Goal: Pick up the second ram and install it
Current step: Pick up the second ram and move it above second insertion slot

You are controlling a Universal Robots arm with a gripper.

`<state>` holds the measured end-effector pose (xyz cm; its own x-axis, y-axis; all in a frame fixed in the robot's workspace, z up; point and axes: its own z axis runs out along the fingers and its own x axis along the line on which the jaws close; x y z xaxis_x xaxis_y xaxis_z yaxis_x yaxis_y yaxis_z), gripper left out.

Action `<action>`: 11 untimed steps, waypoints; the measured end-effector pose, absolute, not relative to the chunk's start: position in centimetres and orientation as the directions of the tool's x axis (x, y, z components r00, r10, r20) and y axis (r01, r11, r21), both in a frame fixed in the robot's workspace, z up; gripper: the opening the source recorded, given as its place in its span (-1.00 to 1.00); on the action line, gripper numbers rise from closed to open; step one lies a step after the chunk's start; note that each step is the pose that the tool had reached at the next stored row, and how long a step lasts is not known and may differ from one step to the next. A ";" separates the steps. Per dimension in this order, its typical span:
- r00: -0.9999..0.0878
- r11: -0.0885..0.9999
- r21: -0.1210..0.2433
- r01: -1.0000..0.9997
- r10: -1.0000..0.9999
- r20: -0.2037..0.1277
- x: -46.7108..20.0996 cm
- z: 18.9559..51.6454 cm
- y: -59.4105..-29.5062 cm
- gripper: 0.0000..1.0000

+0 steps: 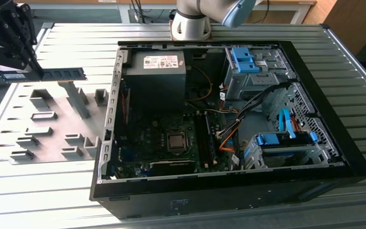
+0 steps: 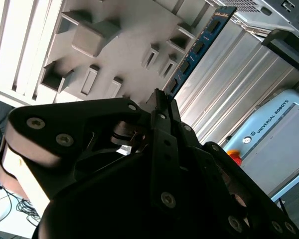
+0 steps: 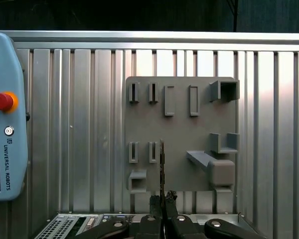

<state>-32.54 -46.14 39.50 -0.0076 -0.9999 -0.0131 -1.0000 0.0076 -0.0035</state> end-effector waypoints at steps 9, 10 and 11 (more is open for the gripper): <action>-0.008 0.008 -0.004 -1.000 -1.000 -0.013 -31.5 39.5 -46.1 -0.72; -0.007 0.008 -0.004 -1.000 -1.000 -0.013 -31.3 39.5 -46.1 -0.72; -0.007 0.008 -0.004 -1.000 -1.000 -0.013 -31.2 39.5 -46.1 -0.72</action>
